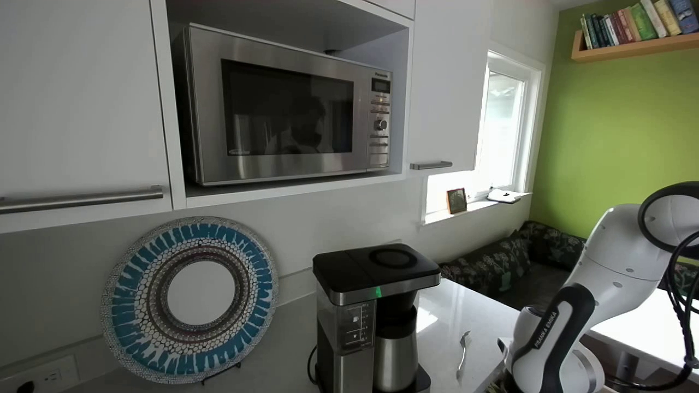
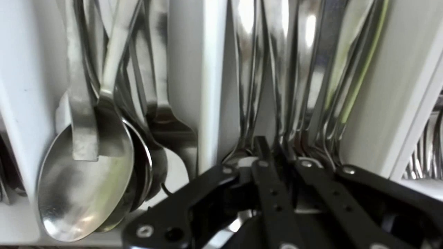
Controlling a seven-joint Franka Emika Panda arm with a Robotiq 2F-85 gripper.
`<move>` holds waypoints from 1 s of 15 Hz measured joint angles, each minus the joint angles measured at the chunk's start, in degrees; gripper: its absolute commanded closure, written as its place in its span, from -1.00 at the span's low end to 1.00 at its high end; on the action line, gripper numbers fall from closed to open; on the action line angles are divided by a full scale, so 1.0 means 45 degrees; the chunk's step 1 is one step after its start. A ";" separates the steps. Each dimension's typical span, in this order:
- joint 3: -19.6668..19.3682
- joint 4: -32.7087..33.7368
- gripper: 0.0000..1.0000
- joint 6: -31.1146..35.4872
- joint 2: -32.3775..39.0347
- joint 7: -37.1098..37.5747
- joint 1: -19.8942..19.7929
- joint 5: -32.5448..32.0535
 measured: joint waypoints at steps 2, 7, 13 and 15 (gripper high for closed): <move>0.0102 -0.0001 0.46 -0.0003 -0.0085 -0.0005 -0.0098 0.0000; 0.0926 -0.0004 -0.30 -0.0201 -0.0048 -0.0009 -0.0655 0.0029; 0.1756 -0.0003 0.05 -0.0263 0.0384 -0.0010 -0.1321 0.0059; 0.1838 -0.0004 0.37 -0.0263 0.0523 -0.0019 -0.1533 0.0059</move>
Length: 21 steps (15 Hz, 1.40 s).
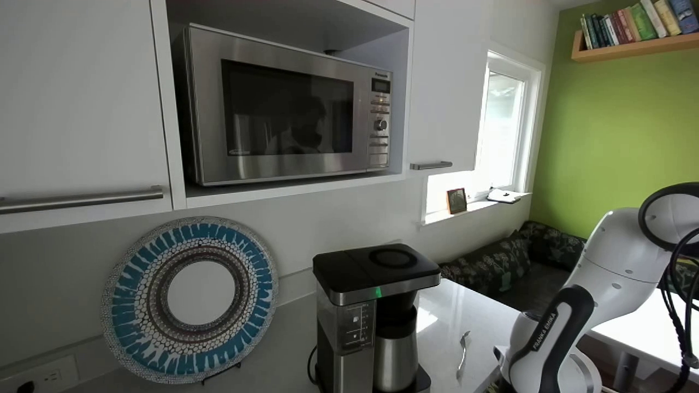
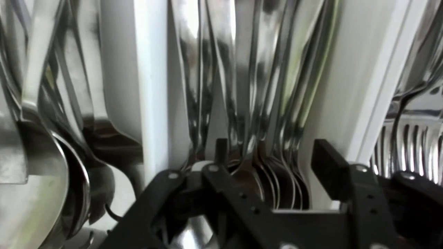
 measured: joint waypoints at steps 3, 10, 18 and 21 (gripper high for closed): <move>0.0137 0.0002 0.83 0.0000 0.0122 -0.0020 -0.0322 -0.0002; 0.0128 0.0007 0.96 0.0000 0.0120 -0.0050 -0.0586 -0.0032; -0.0151 0.0006 0.89 -0.0867 -0.0506 -0.0046 -0.0585 -0.0017; -0.0176 0.0008 0.97 -0.1206 -0.0703 -0.0094 -0.0527 0.0008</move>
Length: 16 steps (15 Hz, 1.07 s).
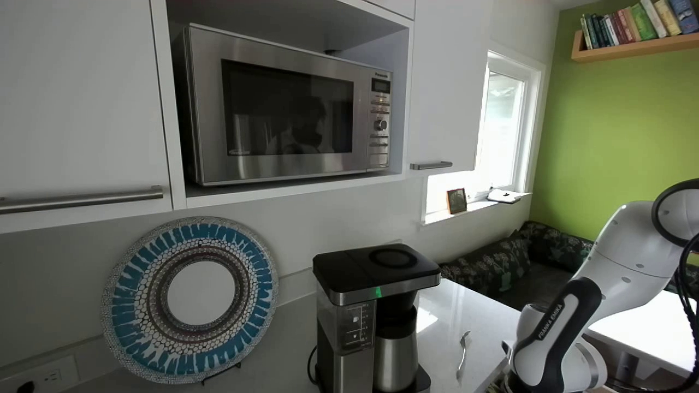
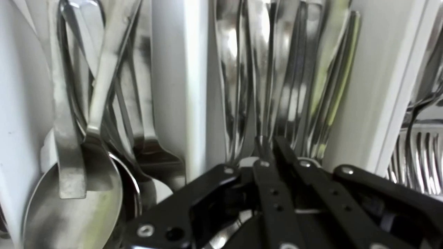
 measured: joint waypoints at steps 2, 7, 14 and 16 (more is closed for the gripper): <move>-0.0007 0.0002 0.46 -0.0160 -0.0007 -0.0083 0.0083 0.0034; -0.0195 0.0002 -0.12 -0.0359 0.0002 -0.0241 0.0372 0.0076; -0.0339 0.0017 0.31 -0.0340 0.0079 -0.0503 0.0564 0.0528; -0.0287 0.0042 0.67 -0.0337 0.0107 -0.0644 0.0564 0.0768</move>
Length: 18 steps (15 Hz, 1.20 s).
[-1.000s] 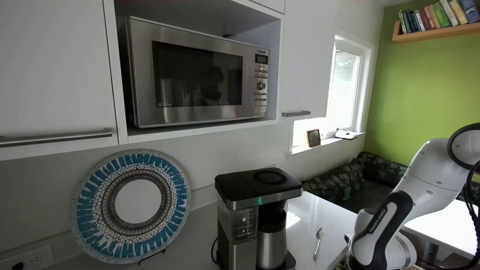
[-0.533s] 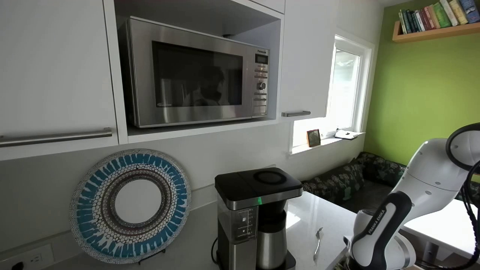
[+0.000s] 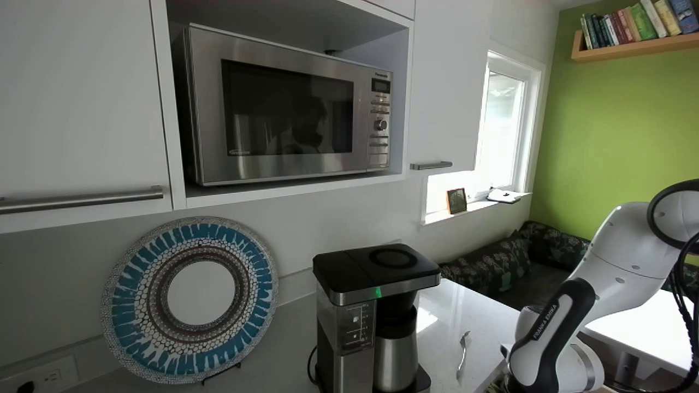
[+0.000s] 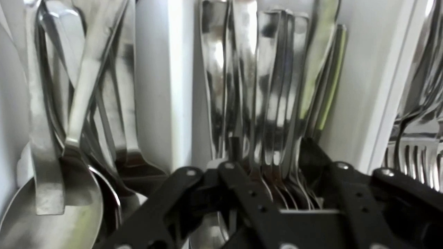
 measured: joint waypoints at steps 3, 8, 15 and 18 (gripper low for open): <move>0.0037 0.0074 0.07 0.0006 0.0095 -0.0130 0.0000 0.0194; 0.0073 0.0144 -0.49 0.0174 0.0306 -0.0286 -0.0025 0.0320; 0.0997 0.0266 0.38 0.1094 0.0849 -0.0538 -0.0810 0.0577; 0.1234 0.0284 0.27 0.1334 0.0846 -0.0538 -0.1155 0.0478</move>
